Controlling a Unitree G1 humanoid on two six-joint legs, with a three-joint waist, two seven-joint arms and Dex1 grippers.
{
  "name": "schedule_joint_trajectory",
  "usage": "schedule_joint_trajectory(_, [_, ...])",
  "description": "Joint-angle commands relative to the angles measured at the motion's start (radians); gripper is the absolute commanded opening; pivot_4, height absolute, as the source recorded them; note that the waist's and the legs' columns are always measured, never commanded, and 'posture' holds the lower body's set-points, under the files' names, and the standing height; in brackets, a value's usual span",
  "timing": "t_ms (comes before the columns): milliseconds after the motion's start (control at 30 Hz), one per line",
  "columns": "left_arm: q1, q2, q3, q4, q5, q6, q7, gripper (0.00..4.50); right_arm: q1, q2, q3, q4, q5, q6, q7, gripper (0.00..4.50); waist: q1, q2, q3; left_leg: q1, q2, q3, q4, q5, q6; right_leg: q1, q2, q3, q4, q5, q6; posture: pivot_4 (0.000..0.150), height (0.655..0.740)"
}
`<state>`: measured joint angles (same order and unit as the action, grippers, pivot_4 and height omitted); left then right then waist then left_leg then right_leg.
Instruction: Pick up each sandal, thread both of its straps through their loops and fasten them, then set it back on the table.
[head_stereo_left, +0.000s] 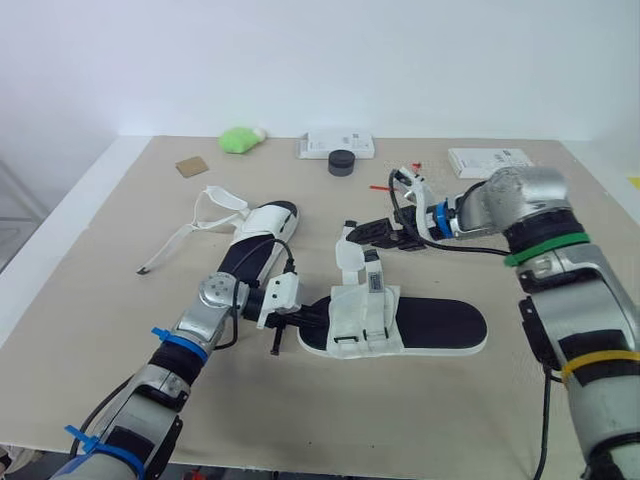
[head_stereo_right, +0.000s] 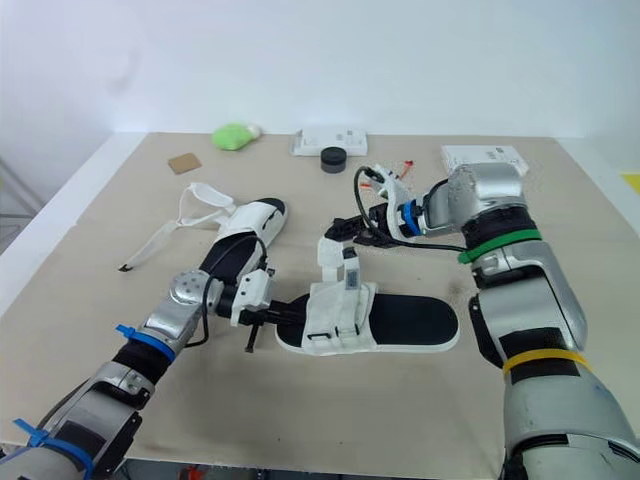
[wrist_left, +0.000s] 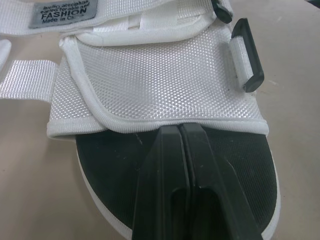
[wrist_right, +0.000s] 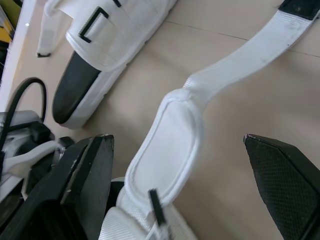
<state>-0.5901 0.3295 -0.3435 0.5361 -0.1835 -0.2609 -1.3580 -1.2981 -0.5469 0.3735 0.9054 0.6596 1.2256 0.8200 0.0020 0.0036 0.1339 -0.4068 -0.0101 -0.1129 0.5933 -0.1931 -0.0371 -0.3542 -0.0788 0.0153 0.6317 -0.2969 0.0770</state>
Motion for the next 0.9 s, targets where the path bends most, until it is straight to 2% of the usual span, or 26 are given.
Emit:
schedule_joint_trajectory(33, [0.126,0.048,-0.113,0.131,0.160,0.086,0.016,0.00,-0.063,0.034,-0.021,0.066,-0.091,-0.054,0.097,4.47,0.000,0.000,0.000,0.000,0.000,0.000,0.000,0.000,0.000,0.000,0.000,0.000,0.000,0.000,0.000,0.150,0.7400])
schedule_joint_trajectory(233, [0.136,0.055,-0.108,0.116,0.155,0.096,0.031,0.00,-0.096,0.122,-0.086,0.187,-0.199,-0.136,0.157,4.47,-0.001,0.000,0.000,0.001,0.000,-0.001,0.000,0.000,-0.001,0.000,0.001,0.000,0.001,0.000,0.000,0.150,0.7400])
schedule_joint_trajectory(500, [0.144,0.055,-0.107,0.106,0.149,0.104,0.044,0.00,-0.136,0.188,-0.269,0.310,-0.259,-0.253,0.082,4.47,-0.001,0.000,0.000,0.002,0.000,-0.001,0.000,0.001,-0.002,0.001,0.002,0.000,0.002,0.001,-0.001,0.150,0.7400])
schedule_joint_trajectory(700, [0.144,0.049,-0.106,0.106,0.147,0.104,0.050,0.00,-0.153,0.218,-0.370,0.343,-0.285,-0.297,0.034,4.47,-0.001,0.000,0.000,0.002,0.000,-0.001,0.000,0.001,-0.002,0.001,0.002,0.000,0.003,0.001,-0.001,0.150,0.7400])
schedule_joint_trajectory(900, [0.144,0.045,-0.107,0.106,0.146,0.106,0.054,0.00,-0.150,0.238,-0.400,0.346,-0.331,-0.305,0.039,4.47,-0.001,0.000,0.000,0.003,0.000,-0.001,0.000,0.002,-0.002,0.002,0.002,0.001,0.003,0.001,-0.001,0.150,0.7400])
